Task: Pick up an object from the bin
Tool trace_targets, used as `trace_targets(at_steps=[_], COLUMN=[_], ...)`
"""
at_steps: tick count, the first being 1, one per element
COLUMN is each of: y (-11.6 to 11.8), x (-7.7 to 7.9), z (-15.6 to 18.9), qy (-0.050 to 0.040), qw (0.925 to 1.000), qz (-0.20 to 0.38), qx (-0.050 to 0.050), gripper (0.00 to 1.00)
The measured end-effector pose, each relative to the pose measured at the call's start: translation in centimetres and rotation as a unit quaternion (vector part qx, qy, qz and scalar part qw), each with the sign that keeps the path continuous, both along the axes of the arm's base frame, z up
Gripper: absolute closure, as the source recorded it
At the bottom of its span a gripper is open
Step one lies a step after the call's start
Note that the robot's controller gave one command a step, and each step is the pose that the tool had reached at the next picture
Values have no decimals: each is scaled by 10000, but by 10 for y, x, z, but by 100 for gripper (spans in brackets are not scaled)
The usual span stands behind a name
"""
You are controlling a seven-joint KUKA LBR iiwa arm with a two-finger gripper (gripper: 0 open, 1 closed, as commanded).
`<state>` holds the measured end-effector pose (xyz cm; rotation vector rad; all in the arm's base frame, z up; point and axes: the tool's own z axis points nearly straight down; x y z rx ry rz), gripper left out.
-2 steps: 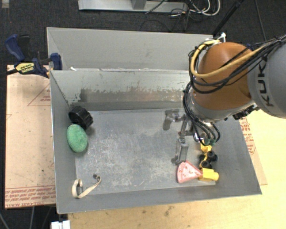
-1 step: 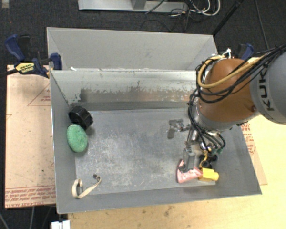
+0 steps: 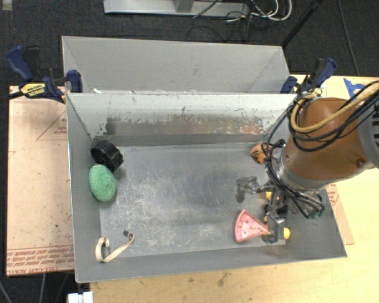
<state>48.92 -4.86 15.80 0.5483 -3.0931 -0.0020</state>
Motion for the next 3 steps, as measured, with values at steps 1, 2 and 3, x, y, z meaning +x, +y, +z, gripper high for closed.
trace_targets(at_steps=[1, 2, 3], y=[-24, -70, -93], x=[-9, 1, 45], z=[-40, -82, -87], qy=[-8, -54, -30], qw=[9947, 9802, 9666], qz=[1024, 1982, 2564], qx=[-2, -7, 40], gripper=[0, 0, 100])
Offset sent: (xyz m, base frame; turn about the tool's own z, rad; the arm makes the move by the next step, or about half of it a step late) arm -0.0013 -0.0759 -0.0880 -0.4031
